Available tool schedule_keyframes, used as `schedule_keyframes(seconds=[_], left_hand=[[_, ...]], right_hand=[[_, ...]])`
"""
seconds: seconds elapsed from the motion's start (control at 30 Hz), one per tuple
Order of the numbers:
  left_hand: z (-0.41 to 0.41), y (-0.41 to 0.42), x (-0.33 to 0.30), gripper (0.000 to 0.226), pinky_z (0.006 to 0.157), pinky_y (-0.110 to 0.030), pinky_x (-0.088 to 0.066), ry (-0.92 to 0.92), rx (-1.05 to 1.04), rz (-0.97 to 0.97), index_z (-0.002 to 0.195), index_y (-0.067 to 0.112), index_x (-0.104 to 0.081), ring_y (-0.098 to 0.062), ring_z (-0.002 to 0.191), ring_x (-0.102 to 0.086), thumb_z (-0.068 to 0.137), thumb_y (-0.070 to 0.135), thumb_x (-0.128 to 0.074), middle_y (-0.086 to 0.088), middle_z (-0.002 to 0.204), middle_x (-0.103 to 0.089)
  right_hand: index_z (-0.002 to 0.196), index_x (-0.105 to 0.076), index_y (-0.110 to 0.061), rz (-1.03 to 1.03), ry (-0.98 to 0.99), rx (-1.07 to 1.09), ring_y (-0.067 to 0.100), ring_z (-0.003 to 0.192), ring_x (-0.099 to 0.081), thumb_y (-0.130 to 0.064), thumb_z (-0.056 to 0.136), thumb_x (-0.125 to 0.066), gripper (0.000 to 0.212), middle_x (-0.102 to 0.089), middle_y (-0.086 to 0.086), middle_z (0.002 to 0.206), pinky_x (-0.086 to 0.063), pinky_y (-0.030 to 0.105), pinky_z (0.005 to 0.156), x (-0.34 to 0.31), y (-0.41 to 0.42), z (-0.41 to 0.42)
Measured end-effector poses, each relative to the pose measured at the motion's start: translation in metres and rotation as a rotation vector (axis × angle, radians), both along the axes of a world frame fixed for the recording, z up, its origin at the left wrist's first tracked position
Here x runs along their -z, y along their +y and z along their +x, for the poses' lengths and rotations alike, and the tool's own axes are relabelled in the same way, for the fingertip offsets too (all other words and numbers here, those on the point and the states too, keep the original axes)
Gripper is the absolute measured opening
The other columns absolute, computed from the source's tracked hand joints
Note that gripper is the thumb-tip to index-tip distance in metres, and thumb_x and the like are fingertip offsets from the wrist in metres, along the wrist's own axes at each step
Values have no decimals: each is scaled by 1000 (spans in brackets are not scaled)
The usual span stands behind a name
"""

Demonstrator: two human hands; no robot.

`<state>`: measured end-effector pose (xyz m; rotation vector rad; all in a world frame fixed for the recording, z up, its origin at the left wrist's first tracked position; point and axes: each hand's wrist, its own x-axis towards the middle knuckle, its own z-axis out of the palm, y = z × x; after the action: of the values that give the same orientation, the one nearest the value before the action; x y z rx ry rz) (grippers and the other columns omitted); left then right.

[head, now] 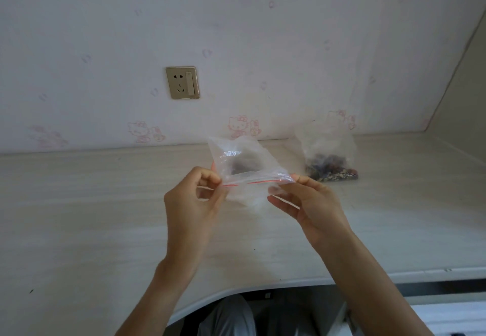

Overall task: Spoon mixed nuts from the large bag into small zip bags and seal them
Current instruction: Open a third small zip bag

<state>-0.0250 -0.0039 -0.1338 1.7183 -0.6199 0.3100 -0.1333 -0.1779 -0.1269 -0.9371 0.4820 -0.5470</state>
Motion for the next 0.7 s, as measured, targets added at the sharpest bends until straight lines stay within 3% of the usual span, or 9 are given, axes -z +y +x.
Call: schedule_keyframes(seconds=[0.1,0.23,0.3,0.4,0.47,0.53,0.6,0.63,0.7], left_hand=[[1,-1,-7,9,63,-32,-64,423,158,-223,91,8,-74,-24,74,-78,86,6,-81,-8,80,-78],[0,-2,-15,21,65,-25,-62,721,292,-275,106,2,-75,-21,80,-80,86,10,-79,-15,92,-80],[2,-3,-20,21,68,-26,-63,889,418,-349,101,5,-81,-21,88,-80,81,14,-78,-14,100,-80],[4,-5,-24,13,72,-33,-65,1097,580,-476,81,8,-84,-19,90,-79,78,16,-75,-12,98,-80],[5,-6,-24,14,76,-38,-66,1162,628,-508,78,8,-84,-16,82,-78,81,16,-73,-7,85,-77],[4,-8,-25,18,83,-40,-65,1173,648,-508,74,9,-81,-14,69,-71,85,19,-69,-2,72,-65],[2,-10,-28,17,84,-38,-59,1158,637,-503,68,12,-76,-13,61,-60,81,19,-69,0,68,-53],[2,-11,-29,16,83,-37,-55,1155,629,-510,65,12,-73,-13,60,-57,79,18,-69,0,68,-50],[2,-10,-31,16,80,-36,-52,1184,621,-537,65,10,-71,-16,61,-55,80,16,-66,-3,72,-49]], right_hand=[[104,-72,7,140,-46,-107,28,79,-76,6,82,-74,22,-74,21,90,-63,35,73,2,-4,1],[92,-71,3,320,-87,-177,20,71,-75,2,93,-65,7,-73,14,82,-64,31,68,3,-2,3],[94,-69,3,385,-117,-194,16,66,-74,-2,99,-59,12,-71,11,76,-64,30,65,3,-1,5],[113,-64,5,428,-162,-229,21,77,-72,-3,101,-55,17,-65,15,90,-63,31,65,-3,1,6],[115,-63,4,403,-159,-259,22,77,-62,-4,98,-55,20,-57,15,91,-62,33,67,-7,2,9],[93,-63,0,351,-149,-307,18,65,-52,-6,92,-56,9,-48,9,74,-60,33,65,-12,5,11],[72,-55,-8,319,-146,-323,17,56,-48,-7,84,-56,12,-40,4,65,-57,32,65,-13,7,13],[69,-51,-10,333,-155,-330,17,55,-47,-7,81,-54,13,-39,4,64,-56,32,65,-13,8,13],[84,-55,-8,393,-214,-350,18,64,-47,-9,80,-51,6,-42,10,75,-54,32,71,-11,9,12]])
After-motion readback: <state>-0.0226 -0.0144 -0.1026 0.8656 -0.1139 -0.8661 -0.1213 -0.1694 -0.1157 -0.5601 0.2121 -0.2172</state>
